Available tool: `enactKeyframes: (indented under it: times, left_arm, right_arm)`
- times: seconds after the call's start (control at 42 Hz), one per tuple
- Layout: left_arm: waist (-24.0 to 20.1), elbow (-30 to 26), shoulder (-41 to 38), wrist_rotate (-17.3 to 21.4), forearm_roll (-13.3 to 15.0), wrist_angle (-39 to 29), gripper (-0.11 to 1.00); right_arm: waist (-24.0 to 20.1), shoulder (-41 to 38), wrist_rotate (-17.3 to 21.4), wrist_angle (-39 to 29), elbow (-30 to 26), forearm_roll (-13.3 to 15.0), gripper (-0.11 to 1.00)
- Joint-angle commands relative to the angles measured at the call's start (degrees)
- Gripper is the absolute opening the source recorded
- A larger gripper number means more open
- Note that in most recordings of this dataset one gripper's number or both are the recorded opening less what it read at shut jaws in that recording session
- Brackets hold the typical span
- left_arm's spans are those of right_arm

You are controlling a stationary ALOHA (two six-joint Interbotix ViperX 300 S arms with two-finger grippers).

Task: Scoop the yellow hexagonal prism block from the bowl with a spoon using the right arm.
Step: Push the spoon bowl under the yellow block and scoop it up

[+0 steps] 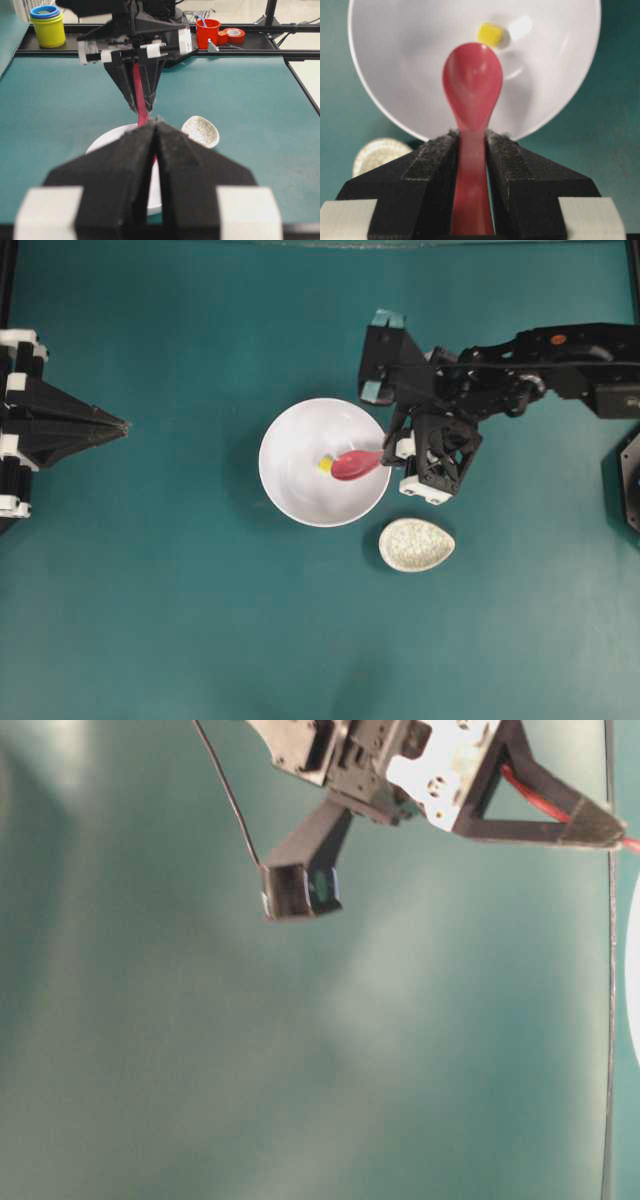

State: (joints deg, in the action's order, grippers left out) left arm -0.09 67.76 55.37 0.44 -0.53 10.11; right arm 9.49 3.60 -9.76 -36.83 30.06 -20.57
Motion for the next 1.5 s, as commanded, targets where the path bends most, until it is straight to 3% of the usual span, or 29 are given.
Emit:
enactKeyframes:
  times: [0.0,0.309,0.785,1.475]
  left_arm:
    - [0.1,-1.2,-0.4,0.0,-0.2,0.8,0.00]
    - [0.1,-1.2,-0.4,0.0,-0.2,1.0,0.00]
    - [0.0,-1.1,-0.5,0.0,-0.2,1.2,0.00]
    - [0.1,-1.1,-0.5,0.0,-0.2,1.2,0.00]
  right_arm:
    - [-0.1,-0.1,0.1,-0.3,-1.7,0.2,0.23]
    - [-0.1,-2.7,0.3,1.1,-1.8,0.2,0.23]
    - [-0.1,-6.9,-0.4,10.6,-4.0,0.2,0.23]
    - [-1.2,-4.6,-0.8,22.1,-0.9,0.2,0.23]
